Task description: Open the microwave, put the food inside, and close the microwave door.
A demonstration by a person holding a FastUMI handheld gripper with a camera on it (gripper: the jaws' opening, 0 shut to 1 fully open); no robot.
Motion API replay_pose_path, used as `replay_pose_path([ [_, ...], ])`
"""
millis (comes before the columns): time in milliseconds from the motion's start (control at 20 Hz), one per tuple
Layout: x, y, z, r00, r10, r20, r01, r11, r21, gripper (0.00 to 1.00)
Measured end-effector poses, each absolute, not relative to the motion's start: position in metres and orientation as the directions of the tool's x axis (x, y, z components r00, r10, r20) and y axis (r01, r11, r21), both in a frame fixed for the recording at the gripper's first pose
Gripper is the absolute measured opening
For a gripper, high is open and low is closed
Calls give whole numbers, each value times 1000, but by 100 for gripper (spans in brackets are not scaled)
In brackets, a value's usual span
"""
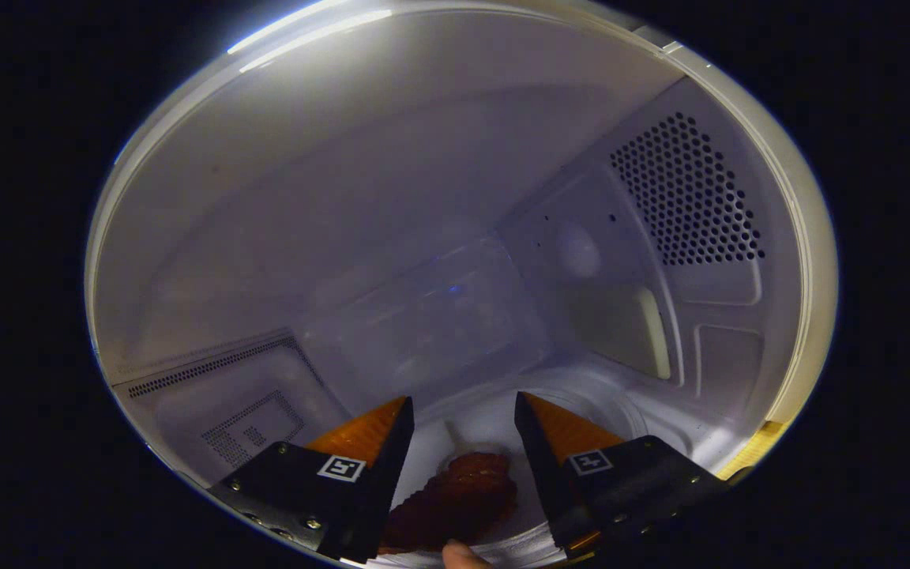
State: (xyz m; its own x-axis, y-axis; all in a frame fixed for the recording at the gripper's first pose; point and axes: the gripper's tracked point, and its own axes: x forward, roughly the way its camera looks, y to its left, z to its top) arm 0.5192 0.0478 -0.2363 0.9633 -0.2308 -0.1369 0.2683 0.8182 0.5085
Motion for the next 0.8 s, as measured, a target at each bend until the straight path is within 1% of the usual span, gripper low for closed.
replay_pose_path([
  [50, 515, 51, -238, 965, -213, -154, 263, 818, 512, 79],
  [200, 495, 68, -237, 970, -140, -197, 223, 837, 500, 91],
  [250, 484, 72, -234, 971, -125, -202, 211, 847, 487, 96],
  [350, 458, 83, -219, 979, -80, -186, 160, 869, 469, 96],
  [450, 426, 95, -194, 989, -33, -142, 93, 896, 434, 96],
  [550, 393, 106, -166, 996, 26, -85, 10, 918, 396, 96],
  [700, 341, 126, -135, 990, 127, -66, -99, 938, 331, 96],
  [800, 299, 146, -100, 978, 210, -6, -199, 934, 297, 96],
])
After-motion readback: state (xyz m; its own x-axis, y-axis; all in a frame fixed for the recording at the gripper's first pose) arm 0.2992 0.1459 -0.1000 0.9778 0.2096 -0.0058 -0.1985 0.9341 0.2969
